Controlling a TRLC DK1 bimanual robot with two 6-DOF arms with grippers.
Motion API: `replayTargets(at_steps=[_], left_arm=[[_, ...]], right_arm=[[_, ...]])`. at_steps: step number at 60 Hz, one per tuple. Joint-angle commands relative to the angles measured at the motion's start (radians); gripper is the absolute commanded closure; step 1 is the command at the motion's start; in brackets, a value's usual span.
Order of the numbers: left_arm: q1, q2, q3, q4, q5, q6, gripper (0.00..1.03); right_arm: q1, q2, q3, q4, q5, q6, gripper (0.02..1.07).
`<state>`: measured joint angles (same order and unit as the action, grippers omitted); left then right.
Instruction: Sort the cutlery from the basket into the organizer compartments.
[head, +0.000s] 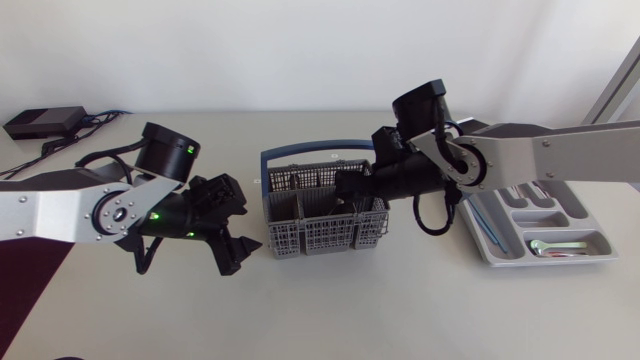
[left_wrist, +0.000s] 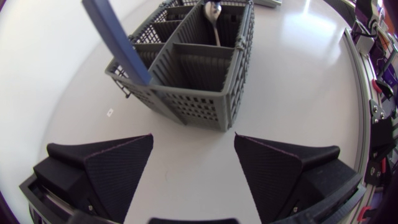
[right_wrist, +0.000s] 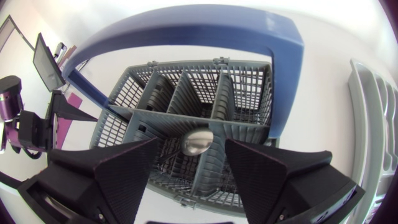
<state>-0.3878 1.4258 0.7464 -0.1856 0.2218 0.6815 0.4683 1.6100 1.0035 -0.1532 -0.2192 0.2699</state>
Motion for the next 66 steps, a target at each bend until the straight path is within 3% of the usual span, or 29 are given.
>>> replayTargets(at_steps=[1,18,39,66], left_arm=[[-0.049,0.041,0.048,0.012,-0.016,0.006,0.14],[-0.148,0.101,0.085,0.031,-0.032,-0.028,0.14],[-0.212,0.114,0.080,0.035,-0.036,-0.057,0.14],[-0.241,0.114,0.062,0.041,-0.042,-0.065,0.14]], right_arm=[[-0.017,-0.009,-0.029,-0.006,0.003,0.029,0.29],[-0.023,0.031,-0.016,0.000,-0.003,0.034,0.29],[-0.023,0.048,-0.009,0.009,-0.012,0.040,0.29],[-0.005,0.007,-0.017,0.037,-0.025,0.045,0.29]])
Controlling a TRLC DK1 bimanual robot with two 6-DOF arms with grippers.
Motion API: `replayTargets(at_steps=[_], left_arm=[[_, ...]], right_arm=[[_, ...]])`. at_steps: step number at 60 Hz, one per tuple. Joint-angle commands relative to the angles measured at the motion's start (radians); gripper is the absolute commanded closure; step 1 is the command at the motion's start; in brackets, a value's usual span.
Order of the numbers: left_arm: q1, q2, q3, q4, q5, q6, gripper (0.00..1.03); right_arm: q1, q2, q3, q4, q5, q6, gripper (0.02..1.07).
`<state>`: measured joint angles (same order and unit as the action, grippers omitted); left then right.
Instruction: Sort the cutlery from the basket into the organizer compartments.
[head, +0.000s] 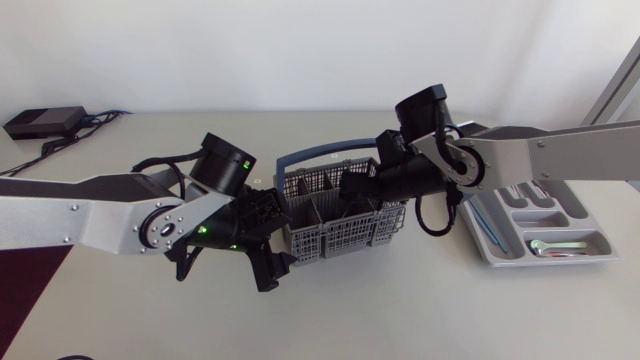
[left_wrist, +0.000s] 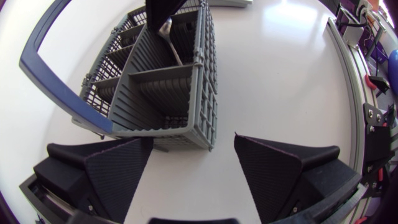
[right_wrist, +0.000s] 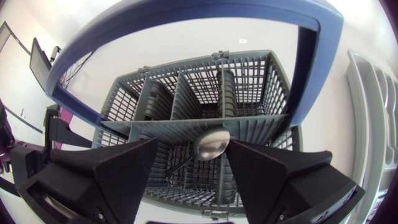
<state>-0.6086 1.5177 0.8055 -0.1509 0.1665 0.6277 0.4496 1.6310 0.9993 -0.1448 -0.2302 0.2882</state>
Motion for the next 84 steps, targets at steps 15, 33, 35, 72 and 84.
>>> replayTargets(at_steps=[15,33,35,72,84], left_arm=[[-0.036,0.035,0.003,0.014,0.007,-0.014,0.14],[-0.039,0.038,0.003,0.017,0.005,-0.014,0.14],[-0.039,0.039,0.003,0.019,0.005,-0.013,0.14],[-0.046,0.039,-0.008,0.020,0.005,-0.011,0.14],[-0.046,0.036,-0.009,0.020,0.004,-0.011,0.14]], right_arm=[[0.027,-0.026,-0.014,0.037,-0.014,0.028,0.29],[0.043,-0.043,-0.021,0.042,-0.014,0.026,0.29],[0.044,-0.043,-0.021,0.042,-0.014,0.026,0.29],[0.003,0.030,-0.010,0.097,-0.003,0.063,0.46],[-0.037,0.013,-0.033,0.132,-0.012,0.089,0.61]])
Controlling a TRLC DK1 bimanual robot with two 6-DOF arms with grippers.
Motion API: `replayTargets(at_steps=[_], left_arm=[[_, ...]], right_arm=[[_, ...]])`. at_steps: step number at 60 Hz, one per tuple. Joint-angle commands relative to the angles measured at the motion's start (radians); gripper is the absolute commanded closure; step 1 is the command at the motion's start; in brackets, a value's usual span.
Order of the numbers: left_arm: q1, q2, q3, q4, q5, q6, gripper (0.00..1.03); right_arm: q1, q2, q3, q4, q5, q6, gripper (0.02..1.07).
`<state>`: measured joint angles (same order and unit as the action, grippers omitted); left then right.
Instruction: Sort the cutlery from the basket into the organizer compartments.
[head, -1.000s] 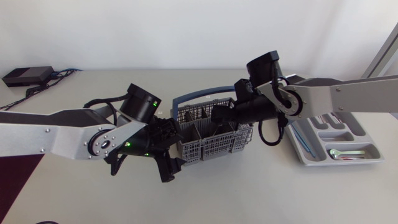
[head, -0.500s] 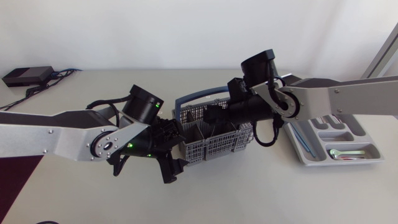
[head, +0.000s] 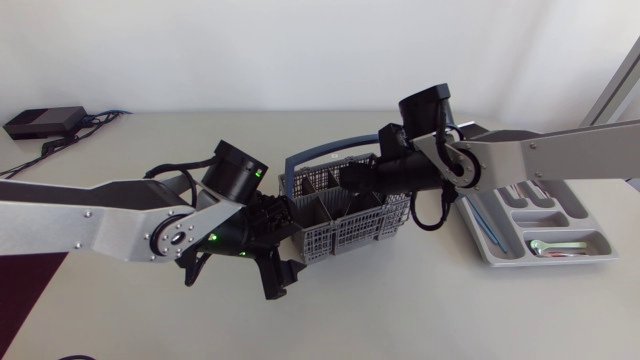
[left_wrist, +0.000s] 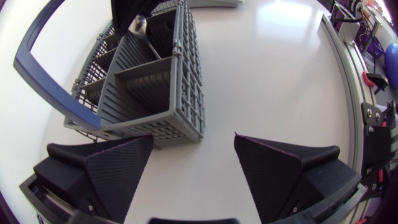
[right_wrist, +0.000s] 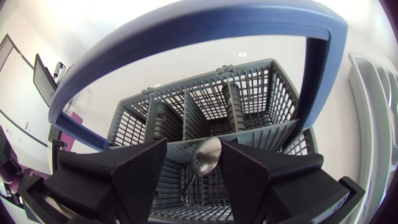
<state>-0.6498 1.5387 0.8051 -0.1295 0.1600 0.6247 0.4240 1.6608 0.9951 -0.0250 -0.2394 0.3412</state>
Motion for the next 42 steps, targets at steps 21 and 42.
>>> replayTargets(at_steps=[21,42], left_arm=[[-0.010,0.012,-0.009,-0.002,0.003,-0.006,0.14],[-0.010,0.008,-0.007,-0.002,0.001,-0.005,0.14]], right_arm=[[-0.039,-0.004,-0.026,-0.027,-0.129,0.050,0.72],[-0.051,-0.006,-0.026,-0.039,-0.133,0.047,0.80]])
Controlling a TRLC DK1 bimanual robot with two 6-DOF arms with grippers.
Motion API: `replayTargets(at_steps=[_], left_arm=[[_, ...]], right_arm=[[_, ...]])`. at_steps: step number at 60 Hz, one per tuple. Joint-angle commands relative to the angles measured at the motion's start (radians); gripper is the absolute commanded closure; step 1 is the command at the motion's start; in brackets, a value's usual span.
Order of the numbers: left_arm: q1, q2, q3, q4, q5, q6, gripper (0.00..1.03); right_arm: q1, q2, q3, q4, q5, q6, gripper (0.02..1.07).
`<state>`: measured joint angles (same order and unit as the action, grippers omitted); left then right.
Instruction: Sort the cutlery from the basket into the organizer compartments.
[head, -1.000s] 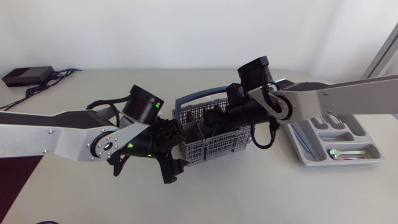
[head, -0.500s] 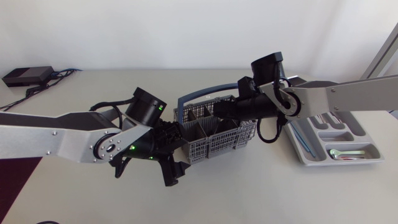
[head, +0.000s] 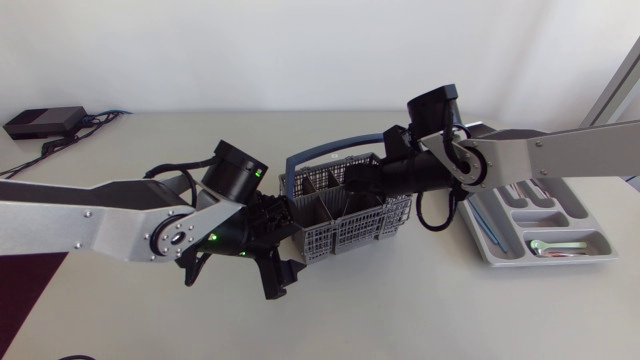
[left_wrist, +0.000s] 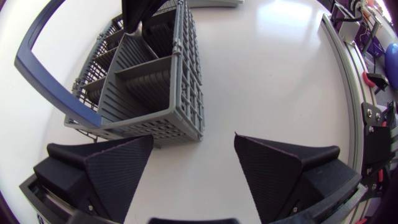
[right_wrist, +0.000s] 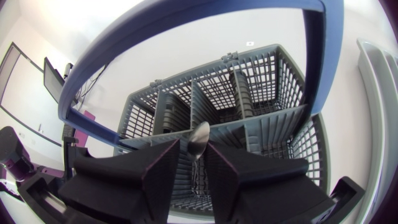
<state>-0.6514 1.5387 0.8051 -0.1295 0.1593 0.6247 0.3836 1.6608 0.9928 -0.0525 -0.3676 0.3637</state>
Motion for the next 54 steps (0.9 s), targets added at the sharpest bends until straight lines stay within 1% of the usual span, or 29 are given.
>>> replayTargets(at_steps=[1,6,12,17,24,36,39,54], left_arm=[[-0.008,0.006,-0.009,-0.002,0.002,-0.005,0.14],[-0.007,0.003,-0.011,-0.004,0.002,-0.005,0.14],[-0.004,-0.005,-0.014,-0.004,0.002,-0.005,0.14],[-0.002,-0.019,-0.018,-0.005,0.002,-0.006,0.14],[0.001,-0.038,-0.020,-0.015,0.002,-0.005,0.14],[0.004,-0.072,-0.037,-0.028,-0.006,-0.005,0.14],[0.004,-0.078,-0.041,-0.028,-0.017,-0.005,0.14],[-0.007,-0.121,-0.044,-0.051,-0.027,-0.010,0.14]], right_arm=[[-0.011,-0.006,-0.022,-0.012,-0.005,0.024,0.80],[-0.012,-0.006,-0.023,-0.012,-0.005,0.024,0.85],[-0.012,-0.001,-0.019,-0.012,-0.007,0.024,0.93],[-0.014,0.008,-0.010,-0.026,-0.025,0.020,0.97],[-0.018,-0.001,-0.005,-0.043,-0.065,0.012,0.99],[-0.075,-0.058,-0.020,-0.053,-0.209,0.014,1.00],[-0.084,-0.079,-0.025,-0.055,-0.228,0.012,1.00],[-0.111,-0.200,-0.054,-0.089,-0.260,0.004,1.00]])
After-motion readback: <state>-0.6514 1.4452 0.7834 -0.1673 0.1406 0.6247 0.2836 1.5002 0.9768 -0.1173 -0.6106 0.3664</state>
